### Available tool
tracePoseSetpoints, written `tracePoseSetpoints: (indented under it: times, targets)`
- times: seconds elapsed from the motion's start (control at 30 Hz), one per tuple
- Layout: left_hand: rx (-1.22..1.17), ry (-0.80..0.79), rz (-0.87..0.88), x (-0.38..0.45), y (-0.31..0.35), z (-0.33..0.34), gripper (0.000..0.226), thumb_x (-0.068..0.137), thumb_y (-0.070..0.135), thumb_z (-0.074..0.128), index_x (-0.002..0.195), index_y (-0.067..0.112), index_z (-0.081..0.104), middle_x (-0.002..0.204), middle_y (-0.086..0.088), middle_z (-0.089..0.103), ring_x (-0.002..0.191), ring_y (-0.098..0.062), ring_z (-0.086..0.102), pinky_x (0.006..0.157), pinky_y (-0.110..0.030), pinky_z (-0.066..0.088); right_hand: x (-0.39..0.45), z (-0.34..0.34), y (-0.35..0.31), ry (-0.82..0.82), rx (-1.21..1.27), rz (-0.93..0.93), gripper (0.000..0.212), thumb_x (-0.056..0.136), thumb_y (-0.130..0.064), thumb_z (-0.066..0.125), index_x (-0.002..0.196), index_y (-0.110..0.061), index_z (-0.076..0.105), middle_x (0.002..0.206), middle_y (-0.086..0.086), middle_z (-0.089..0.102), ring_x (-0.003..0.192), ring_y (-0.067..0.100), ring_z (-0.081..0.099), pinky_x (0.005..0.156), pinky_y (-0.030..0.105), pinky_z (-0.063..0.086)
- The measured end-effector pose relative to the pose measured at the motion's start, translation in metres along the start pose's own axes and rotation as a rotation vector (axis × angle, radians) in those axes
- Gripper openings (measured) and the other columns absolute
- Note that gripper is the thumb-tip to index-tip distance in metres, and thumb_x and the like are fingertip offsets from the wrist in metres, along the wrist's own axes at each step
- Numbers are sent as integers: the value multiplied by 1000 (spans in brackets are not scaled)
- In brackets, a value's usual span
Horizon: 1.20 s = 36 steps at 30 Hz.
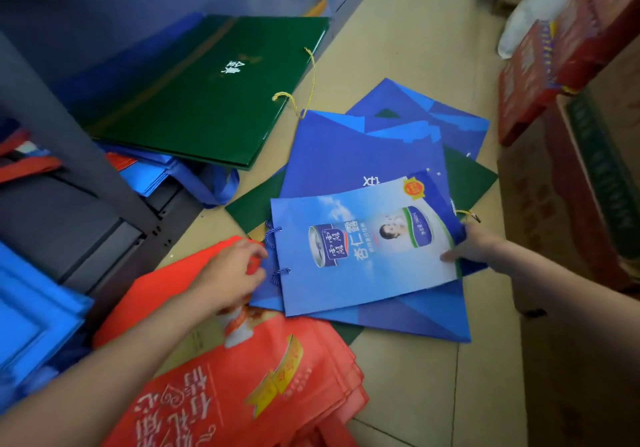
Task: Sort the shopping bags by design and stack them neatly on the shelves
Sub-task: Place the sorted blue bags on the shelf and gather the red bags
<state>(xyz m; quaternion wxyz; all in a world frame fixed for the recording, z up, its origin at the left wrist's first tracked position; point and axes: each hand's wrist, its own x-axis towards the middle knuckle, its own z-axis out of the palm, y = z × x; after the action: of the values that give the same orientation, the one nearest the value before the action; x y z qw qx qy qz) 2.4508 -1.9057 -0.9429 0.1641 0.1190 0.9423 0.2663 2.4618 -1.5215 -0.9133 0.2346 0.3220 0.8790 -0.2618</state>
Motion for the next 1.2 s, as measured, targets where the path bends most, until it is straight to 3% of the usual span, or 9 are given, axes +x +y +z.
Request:
tracePoseSetpoints:
  times: [0.17,0.4,0.53,0.67,0.77,0.9,0.97,1.07,1.2]
  targets:
    - [45,48,69,6,5,-10,66,82,29,63,140,10,37,137,-11,41,128,-28,40,105,-31,29,-13,-3,-28,-44,-406,-345,68,84,-20,69,140,-9,31,141,9,43,125,27,44,97,28,35]
    - [-53,-23,-49,13,6,-1,100,80,27,73,150,11,4,156,-10,14,143,-24,17,114,-31,19,-39,7,-42,-507,-100,-510,32,85,-2,65,114,-15,61,118,1,65,107,19,62,96,38,50]
    - [-461,-119,-84,-3,-12,0,96,75,11,73,148,22,12,140,-10,44,122,-26,49,101,-40,42,-47,18,-56,-333,-269,-753,27,86,-2,64,109,-16,63,109,1,68,100,20,63,90,28,48]
    - [-695,111,-77,-43,-9,-8,58,83,-6,53,123,31,35,116,-6,60,96,-17,59,83,-32,49,-55,20,-85,-27,-362,-850,41,84,-11,69,123,-11,58,99,7,64,89,24,58,73,20,39]
    - [-786,277,-74,-87,-7,-27,44,87,-7,50,110,29,43,106,8,59,85,0,60,80,-23,48,-78,26,-113,18,142,-820,51,80,-10,73,126,-19,53,86,1,58,74,13,53,67,13,40]
    - [-1021,515,-216,-143,-29,-56,42,92,-10,44,109,28,47,105,-6,63,89,-16,62,84,-35,50,-116,40,-157,-455,926,-670,84,48,-39,91,122,-21,53,86,-3,70,60,11,65,56,21,54]
    - [-1196,654,-349,-166,-46,-68,40,93,-9,42,105,30,48,96,-7,65,80,-20,62,79,-39,50,-134,60,-178,-664,780,-710,102,25,-49,94,117,-21,56,93,5,73,64,18,69,59,24,56]
    - [-1243,757,-453,-194,-64,-82,41,95,-6,39,104,33,47,89,2,66,71,-12,64,71,-31,51,-166,120,-199,-850,294,-862,85,47,-48,87,119,-23,50,92,12,71,70,14,65,64,18,51]
    - [-1187,807,-510,-231,-68,-93,40,95,-7,39,100,31,50,88,4,65,61,-3,65,54,-19,51,-182,200,-218,-481,-122,-1177,58,66,-21,83,110,-23,46,85,-2,51,75,17,50,65,13,39]
